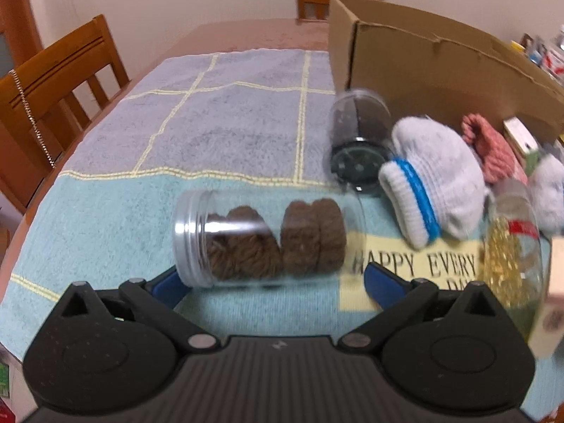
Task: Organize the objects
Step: 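Grasp the clear jar of brown balls with the left tool, then grasp the blue knit sock with the right tool while the left tool lifts the jar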
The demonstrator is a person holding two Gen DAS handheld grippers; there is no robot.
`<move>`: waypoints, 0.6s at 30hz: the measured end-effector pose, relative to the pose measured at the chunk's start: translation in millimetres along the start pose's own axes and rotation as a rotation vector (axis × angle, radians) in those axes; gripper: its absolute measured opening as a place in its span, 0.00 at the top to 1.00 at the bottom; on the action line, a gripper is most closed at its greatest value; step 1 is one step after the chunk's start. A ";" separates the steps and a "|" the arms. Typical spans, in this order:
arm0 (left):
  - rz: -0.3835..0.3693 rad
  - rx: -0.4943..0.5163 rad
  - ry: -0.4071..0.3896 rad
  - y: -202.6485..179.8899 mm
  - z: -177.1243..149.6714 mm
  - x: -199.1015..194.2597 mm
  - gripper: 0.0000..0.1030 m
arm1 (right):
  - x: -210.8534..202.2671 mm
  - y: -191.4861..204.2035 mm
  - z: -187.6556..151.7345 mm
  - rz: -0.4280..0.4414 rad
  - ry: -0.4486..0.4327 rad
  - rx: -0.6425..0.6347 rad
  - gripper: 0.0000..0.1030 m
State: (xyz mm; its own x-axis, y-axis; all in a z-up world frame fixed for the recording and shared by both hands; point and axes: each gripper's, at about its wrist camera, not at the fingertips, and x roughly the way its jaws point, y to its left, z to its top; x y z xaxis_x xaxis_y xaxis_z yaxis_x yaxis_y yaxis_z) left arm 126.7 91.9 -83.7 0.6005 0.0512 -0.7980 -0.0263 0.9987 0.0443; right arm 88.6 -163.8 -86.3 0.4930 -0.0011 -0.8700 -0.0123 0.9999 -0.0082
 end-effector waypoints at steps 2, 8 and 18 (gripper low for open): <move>0.016 0.001 -0.011 -2.1 3.6 0.6 0.01 | -0.7 1.1 -0.6 -0.002 -0.004 0.004 0.00; 0.027 0.005 -0.032 -4.1 13.5 2.4 0.01 | 1.3 3.8 2.8 -0.002 -0.014 0.005 0.00; 0.011 -0.006 -0.028 1.8 18.8 2.4 0.11 | -1.6 7.5 11.0 0.015 -0.027 -0.006 0.10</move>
State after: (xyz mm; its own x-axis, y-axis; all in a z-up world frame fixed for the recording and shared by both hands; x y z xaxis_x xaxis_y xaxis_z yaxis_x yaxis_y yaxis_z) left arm 143.1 93.8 -74.2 0.6227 0.0620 -0.7800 -0.0381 0.9981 0.0490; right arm 97.3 -156.1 -79.5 0.5163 0.0141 -0.8563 -0.0248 0.9997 0.0016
